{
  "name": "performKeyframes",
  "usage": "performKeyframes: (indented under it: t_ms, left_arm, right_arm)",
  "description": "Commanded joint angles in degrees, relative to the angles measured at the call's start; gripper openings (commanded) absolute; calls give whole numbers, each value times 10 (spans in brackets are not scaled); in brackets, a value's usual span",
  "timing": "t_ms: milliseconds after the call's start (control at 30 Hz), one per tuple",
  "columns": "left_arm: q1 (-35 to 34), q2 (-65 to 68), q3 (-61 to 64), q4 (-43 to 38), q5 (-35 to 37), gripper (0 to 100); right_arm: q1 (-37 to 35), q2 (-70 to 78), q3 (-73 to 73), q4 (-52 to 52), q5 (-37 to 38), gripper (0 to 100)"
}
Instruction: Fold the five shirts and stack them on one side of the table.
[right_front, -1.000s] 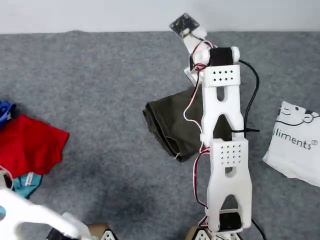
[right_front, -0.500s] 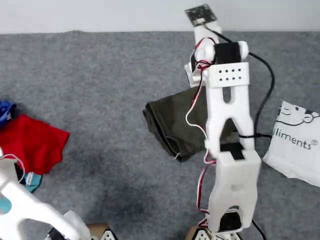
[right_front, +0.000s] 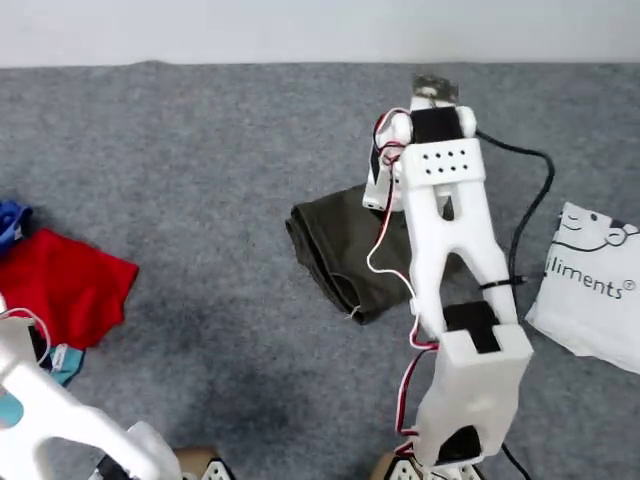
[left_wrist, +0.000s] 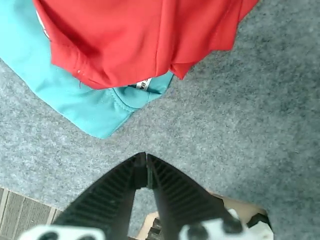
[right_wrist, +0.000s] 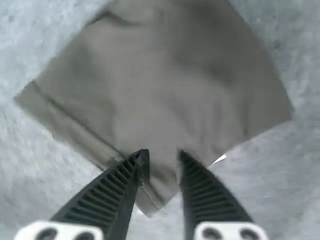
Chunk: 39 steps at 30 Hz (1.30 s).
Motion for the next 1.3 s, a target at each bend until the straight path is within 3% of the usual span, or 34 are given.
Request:
performKeyframes:
  t_ms: [0,100,167,433,1033,1133,1267]
  left_arm:
    - [2,-16,-1,4,6,7]
    - [2,-16,-1,4,18,7]
    - [2,-16,-1,4,20,7]
    - [2,-12,-1,3,20,7]
    - [4,-11,0,-4,17,7]
    - [4,-11,20,-25,17,7]
    - [4,-15,51,-40,17,7]
  right_arm:
    - [-5,18,0,-30,-92,294]
    - [-7,52,0,-45,-164,468]
    - [-7,67,-2,-45,-190,512]
    - [-15,98,-1,-58,-264,487]
    - [-2,276,-21,-211,-289,485]
    - [-2,280,-28,-208,-287,422]
    - [0,280,-28,-206,-287,199]
